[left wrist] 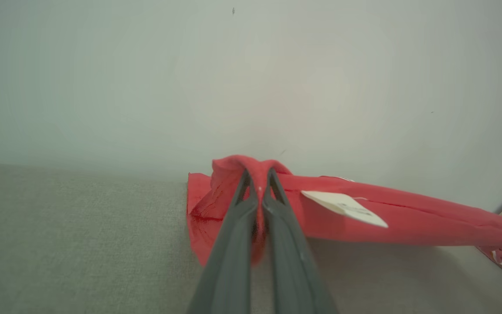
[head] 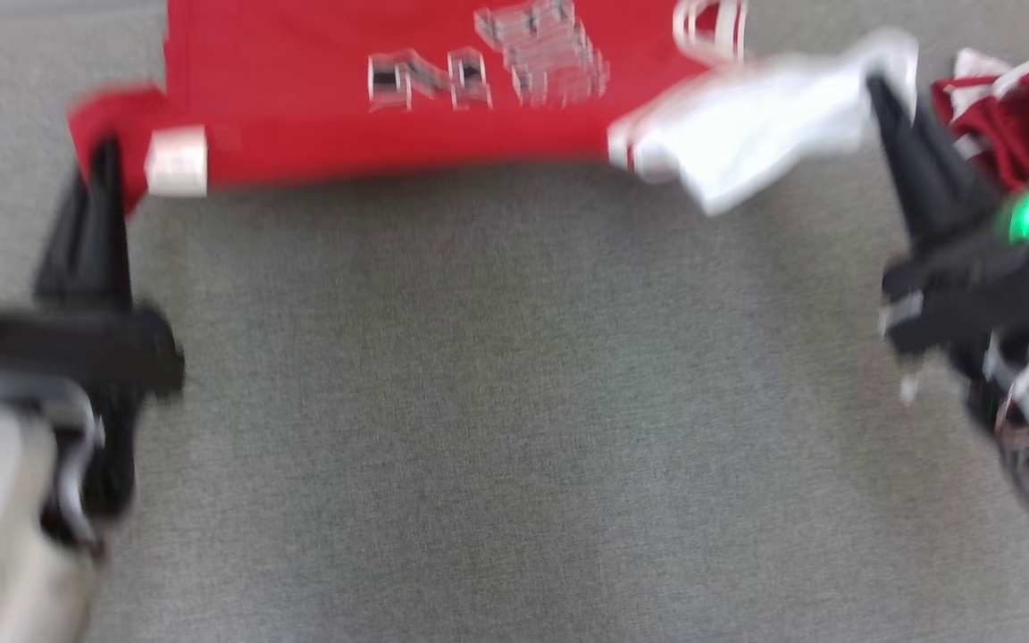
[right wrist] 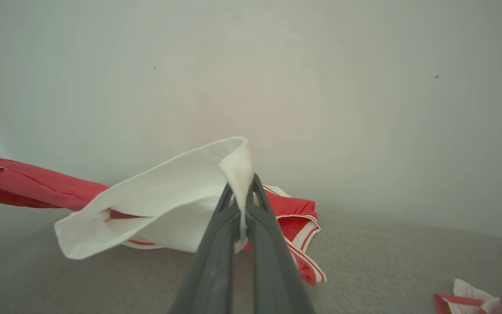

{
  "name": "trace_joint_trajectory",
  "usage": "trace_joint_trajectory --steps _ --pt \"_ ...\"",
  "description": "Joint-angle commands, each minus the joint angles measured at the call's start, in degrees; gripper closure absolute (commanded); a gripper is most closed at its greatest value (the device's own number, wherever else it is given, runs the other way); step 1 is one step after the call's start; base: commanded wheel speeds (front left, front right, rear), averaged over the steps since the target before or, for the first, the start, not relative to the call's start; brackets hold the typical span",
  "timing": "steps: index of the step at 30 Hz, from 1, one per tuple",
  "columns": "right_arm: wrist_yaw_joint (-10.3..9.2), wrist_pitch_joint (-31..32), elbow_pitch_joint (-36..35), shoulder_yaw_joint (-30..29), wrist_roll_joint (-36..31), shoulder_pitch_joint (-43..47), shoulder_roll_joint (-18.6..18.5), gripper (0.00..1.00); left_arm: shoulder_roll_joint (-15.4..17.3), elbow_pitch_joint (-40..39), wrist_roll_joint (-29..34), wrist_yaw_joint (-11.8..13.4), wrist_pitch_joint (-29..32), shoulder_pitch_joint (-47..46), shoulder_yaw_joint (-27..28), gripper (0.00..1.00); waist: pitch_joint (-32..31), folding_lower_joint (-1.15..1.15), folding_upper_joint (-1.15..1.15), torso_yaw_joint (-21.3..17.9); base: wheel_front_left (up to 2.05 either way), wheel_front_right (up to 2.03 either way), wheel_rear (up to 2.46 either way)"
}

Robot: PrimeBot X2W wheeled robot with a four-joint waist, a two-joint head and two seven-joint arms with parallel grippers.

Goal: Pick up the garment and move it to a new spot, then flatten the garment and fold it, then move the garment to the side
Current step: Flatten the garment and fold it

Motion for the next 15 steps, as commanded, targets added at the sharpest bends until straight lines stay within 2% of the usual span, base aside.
trace_joint_trajectory --steps 1,6,9,15 --pt "-0.16 -0.2 -1.6 -0.9 -0.1 4.3 -0.3 1.00 0.3 -2.8 -0.3 1.2 0.0 4.7 1.0 1.00 -4.0 0.02 0.02 -0.6 0.00 0.00 0.00" --pt "-0.16 0.7 -7.2 -4.1 -2.0 16.9 -1.0 1.00 -0.1 -9.6 -0.9 3.7 0.0 17.5 2.1 1.00 -6.3 0.02 0.02 -0.3 0.00 0.00 0.00" --pt "-0.16 1.6 -10.0 -6.5 -2.9 24.5 0.3 1.00 -1.3 -11.9 -1.0 4.4 0.0 23.7 2.7 1.00 -7.6 0.02 0.02 -0.2 0.00 0.00 0.00" --pt "-0.16 3.9 -14.5 -11.5 -5.1 39.0 3.7 1.00 -4.3 -12.5 0.3 4.1 0.0 33.0 3.5 1.00 -11.2 0.02 0.02 0.1 0.00 0.00 0.00"
